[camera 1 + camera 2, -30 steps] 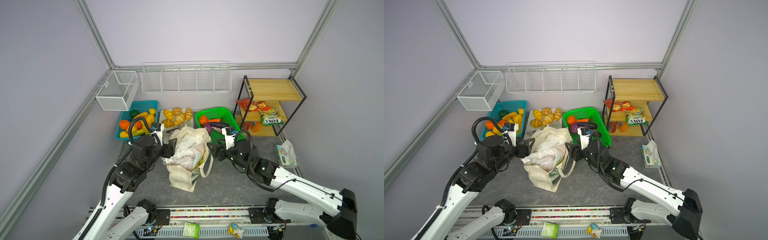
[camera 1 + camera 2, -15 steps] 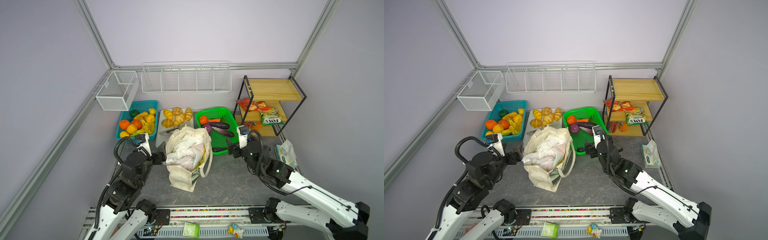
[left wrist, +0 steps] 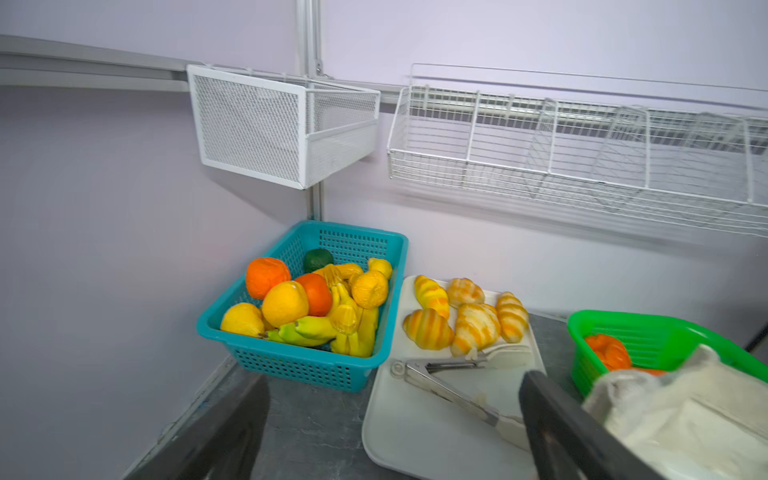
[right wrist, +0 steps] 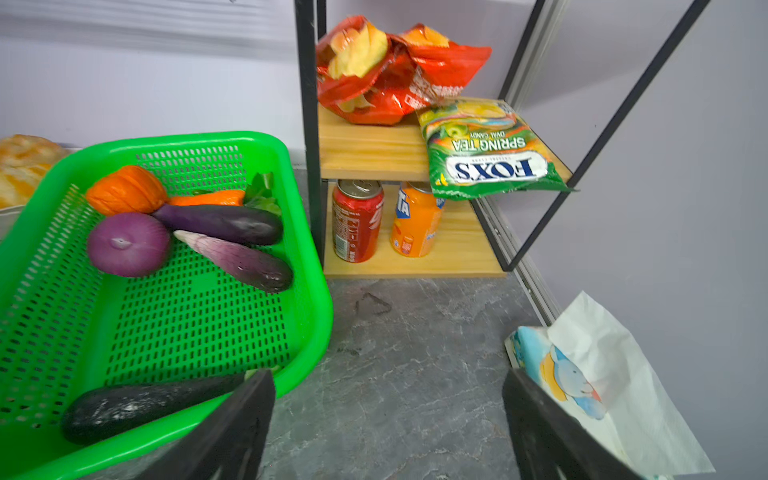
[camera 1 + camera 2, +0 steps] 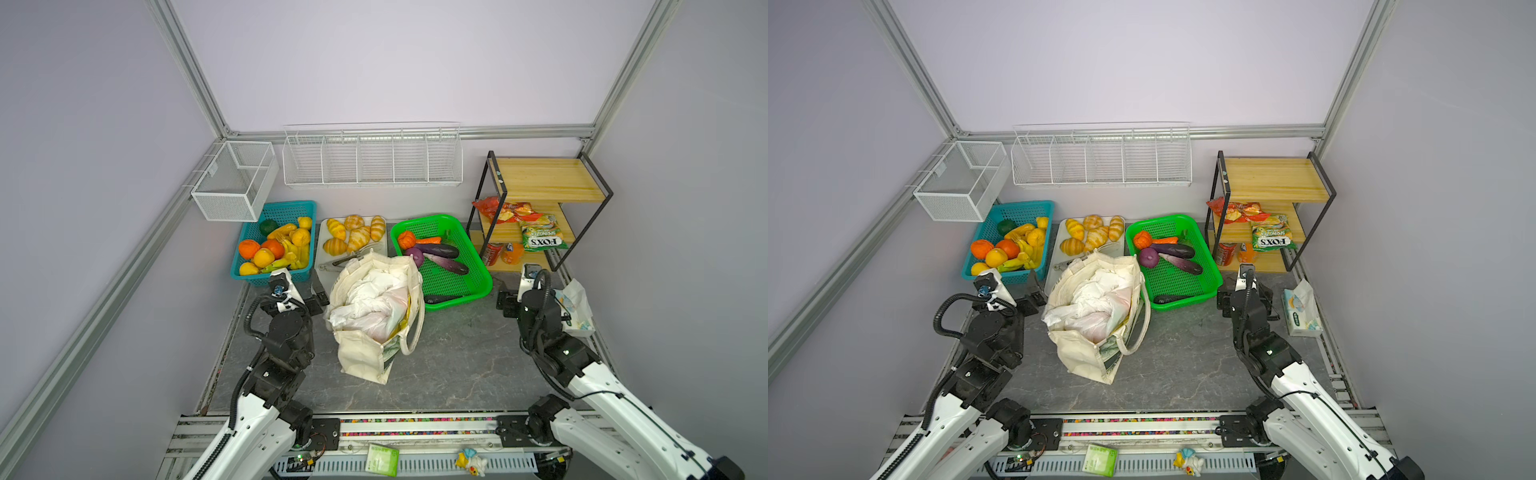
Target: Place the mixed food into the grocery bags and tie them
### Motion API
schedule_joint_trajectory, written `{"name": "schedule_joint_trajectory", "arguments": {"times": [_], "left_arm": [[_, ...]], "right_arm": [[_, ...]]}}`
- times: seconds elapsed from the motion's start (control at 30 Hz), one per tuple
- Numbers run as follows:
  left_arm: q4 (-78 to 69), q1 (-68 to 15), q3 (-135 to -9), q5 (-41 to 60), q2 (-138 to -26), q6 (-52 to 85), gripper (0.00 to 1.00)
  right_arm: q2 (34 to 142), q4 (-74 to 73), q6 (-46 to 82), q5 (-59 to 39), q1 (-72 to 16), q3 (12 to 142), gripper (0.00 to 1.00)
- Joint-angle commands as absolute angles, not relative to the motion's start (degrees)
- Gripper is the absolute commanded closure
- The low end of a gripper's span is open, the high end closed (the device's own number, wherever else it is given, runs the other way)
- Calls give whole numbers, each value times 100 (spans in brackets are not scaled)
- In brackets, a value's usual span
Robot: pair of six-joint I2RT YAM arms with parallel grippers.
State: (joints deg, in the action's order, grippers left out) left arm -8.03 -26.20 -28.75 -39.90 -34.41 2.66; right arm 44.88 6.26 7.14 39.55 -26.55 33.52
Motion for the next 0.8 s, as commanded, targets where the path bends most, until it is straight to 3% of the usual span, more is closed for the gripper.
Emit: {"name": "schedule_joint_trajectory", "arguments": {"times": [0.0,0.27,0.53,0.77], "left_arm": [[-1840,-2108,-2733,-4182,-3564,17,4],[-2252,57,-2214,-2191,-4761,1108,2],[-4276,123,-1832,-1345,-6988,882,1],[-4443,114,-2102,-956,-7929,595,1]], "right_arm": [[4508,-27,691,3998,-2359,3056,11],[4911,-1462,147,3773,-1729,2265,11],[6301,-2585,-111,3613,-1363,2153,11],[7413,-4051,-261,2961,-936,1894,11]]}}
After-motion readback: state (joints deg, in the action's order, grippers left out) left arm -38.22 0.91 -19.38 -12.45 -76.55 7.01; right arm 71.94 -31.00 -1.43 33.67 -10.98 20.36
